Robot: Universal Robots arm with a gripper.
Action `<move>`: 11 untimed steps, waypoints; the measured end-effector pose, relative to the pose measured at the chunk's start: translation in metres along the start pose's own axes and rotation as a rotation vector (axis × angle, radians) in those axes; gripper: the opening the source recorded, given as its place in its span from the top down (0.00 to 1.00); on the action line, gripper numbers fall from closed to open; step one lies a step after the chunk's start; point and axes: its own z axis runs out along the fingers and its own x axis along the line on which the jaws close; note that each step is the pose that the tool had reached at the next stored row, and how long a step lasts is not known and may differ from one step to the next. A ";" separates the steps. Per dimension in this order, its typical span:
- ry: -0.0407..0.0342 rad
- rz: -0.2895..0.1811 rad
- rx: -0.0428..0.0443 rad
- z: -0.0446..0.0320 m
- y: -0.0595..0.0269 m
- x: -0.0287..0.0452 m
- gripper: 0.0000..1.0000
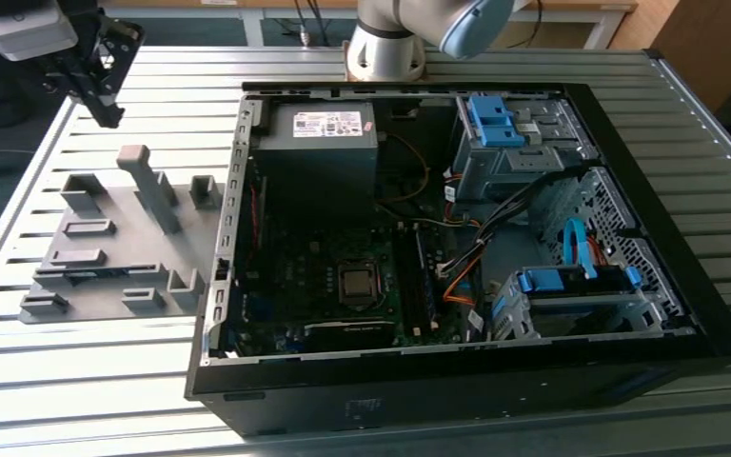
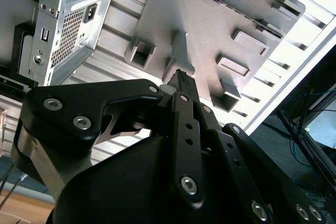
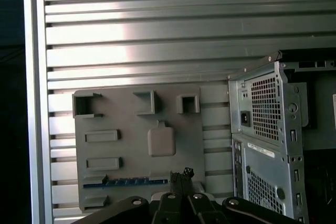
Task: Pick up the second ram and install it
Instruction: 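Reach for the second ram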
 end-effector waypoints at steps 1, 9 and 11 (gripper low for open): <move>0.0000 0.000 0.0000 0.0000 -0.0001 0.0013 0.89; 0.0000 0.000 -0.0001 0.0004 -0.0017 0.0170 0.89; 0.0000 0.000 0.0001 0.0007 -0.0036 0.0216 0.89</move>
